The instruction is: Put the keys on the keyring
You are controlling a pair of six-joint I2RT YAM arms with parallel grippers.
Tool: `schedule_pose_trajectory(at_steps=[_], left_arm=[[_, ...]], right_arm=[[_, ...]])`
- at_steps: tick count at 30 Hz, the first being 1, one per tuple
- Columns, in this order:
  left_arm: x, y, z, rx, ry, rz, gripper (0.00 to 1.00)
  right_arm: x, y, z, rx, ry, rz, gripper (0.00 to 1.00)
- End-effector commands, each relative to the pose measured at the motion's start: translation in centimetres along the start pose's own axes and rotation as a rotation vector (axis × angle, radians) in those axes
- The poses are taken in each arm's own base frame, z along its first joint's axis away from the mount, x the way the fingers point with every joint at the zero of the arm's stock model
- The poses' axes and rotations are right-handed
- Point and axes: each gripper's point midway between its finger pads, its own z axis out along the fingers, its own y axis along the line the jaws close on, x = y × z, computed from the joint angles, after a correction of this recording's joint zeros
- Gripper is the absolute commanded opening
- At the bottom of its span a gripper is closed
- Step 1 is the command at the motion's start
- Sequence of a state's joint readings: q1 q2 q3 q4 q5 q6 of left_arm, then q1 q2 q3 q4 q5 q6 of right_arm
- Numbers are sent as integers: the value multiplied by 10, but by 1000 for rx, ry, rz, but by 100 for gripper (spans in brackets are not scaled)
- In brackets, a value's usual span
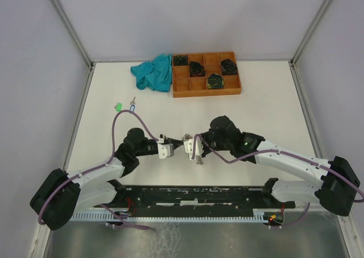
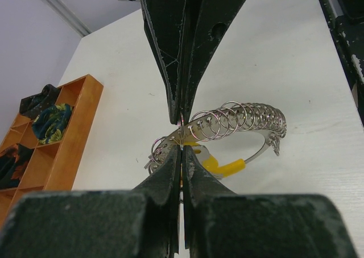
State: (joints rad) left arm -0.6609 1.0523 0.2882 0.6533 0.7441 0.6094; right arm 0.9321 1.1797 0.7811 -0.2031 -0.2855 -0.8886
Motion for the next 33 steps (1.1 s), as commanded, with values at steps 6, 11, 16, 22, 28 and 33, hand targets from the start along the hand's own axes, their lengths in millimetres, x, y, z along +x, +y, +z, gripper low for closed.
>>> schedule_pose_trajectory(at_steps=[6, 11, 16, 22, 28, 33], left_arm=[[-23, 13, 6, -8, -68, 53, 3], [-24, 12, 5, -5, -71, 52, 3], [-23, 11, 6, 1, -68, 48, 3], [-23, 11, 7, 4, -68, 43, 3], [-23, 12, 8, 6, -67, 39, 3], [-21, 11, 8, 10, -63, 32, 3]], right_arm=[[-16, -19, 0, 60, -33, -31, 1], [-16, -19, 1, 63, -30, -29, 1], [-18, -20, 2, 70, -35, -26, 1], [-20, -20, 2, 72, -44, -22, 1], [-21, -19, 2, 72, -47, -20, 1], [-23, -19, 2, 70, -57, -16, 1]])
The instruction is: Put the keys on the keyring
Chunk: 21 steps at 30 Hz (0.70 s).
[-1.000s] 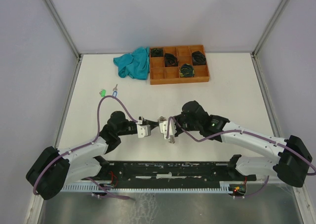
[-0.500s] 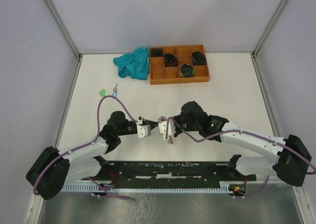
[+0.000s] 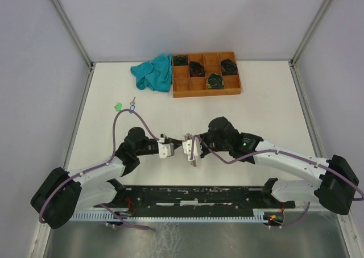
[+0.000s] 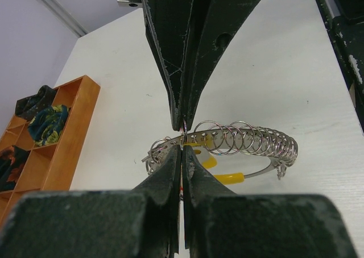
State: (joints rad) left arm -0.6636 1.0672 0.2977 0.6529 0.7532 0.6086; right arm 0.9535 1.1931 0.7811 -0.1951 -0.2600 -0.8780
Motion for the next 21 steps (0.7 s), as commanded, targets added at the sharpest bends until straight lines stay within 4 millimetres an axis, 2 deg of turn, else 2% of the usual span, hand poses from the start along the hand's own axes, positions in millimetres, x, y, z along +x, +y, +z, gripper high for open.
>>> schedule_pose_trajectory(at_steps=[1, 6, 14, 21], left_arm=[[-21, 11, 6, 0, -60, 36, 3], [-21, 11, 7, 4, -58, 34, 3], [-24, 13, 3, -18, -55, 53, 3], [-23, 12, 4, -8, -55, 46, 3]], right_arm=[[-23, -22, -2, 72, -69, -12, 1], [-24, -23, -4, 81, -70, -7, 1], [-13, -25, -7, 101, -18, -4, 1], [-16, -26, -8, 104, -26, -2, 1]])
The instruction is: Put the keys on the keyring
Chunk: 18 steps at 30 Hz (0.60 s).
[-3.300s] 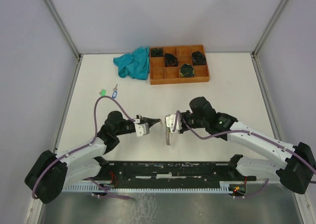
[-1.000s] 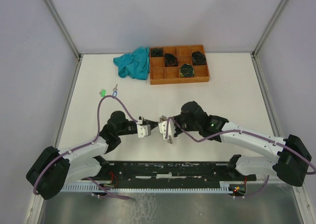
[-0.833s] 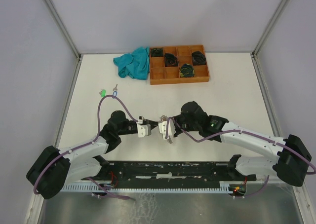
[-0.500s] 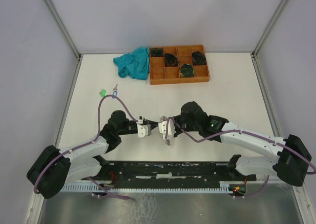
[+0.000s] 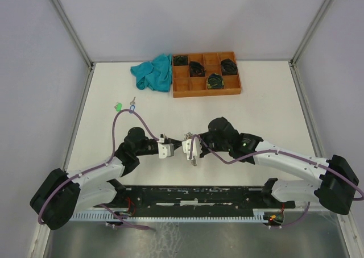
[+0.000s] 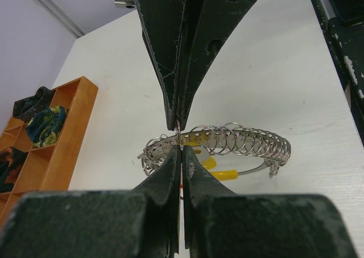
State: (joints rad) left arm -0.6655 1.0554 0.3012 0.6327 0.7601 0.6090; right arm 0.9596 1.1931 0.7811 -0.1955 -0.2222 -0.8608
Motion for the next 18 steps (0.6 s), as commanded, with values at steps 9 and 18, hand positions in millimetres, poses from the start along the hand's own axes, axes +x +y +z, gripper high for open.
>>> schedule_pose_trajectory(at_steps=[9, 18], left_arm=[[-19, 15, 5, -19, -46, 45, 3], [-19, 12, 8, -3, -50, 34, 3]], right_arm=[[-22, -23, -7, 83, -65, -9, 1], [-25, -23, -6, 78, -81, 3, 1]])
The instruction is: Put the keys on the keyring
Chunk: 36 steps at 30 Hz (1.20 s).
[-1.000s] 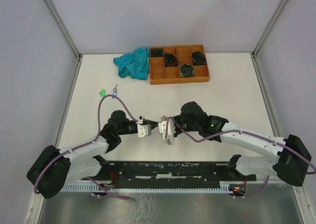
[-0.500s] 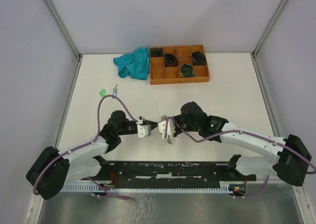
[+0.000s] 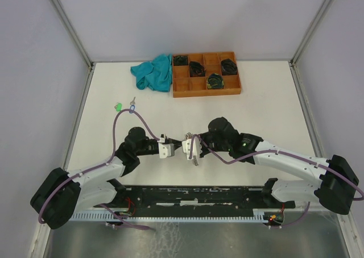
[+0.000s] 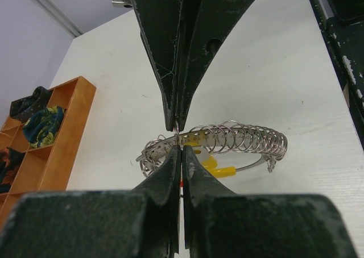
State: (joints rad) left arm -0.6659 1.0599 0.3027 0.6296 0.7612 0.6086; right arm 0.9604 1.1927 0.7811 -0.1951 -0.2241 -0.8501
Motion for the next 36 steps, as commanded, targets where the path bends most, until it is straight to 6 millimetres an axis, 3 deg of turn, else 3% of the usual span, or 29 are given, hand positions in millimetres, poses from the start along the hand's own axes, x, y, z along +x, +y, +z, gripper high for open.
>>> schedule_pose_trajectory(at_steps=[1, 36], left_arm=[[-20, 13, 8, -4, -53, 38, 3], [-15, 21, 2, -60, 2, 51, 3]], right_arm=[[-25, -23, -6, 79, -79, -7, 1], [-17, -26, -10, 111, -32, -17, 1]])
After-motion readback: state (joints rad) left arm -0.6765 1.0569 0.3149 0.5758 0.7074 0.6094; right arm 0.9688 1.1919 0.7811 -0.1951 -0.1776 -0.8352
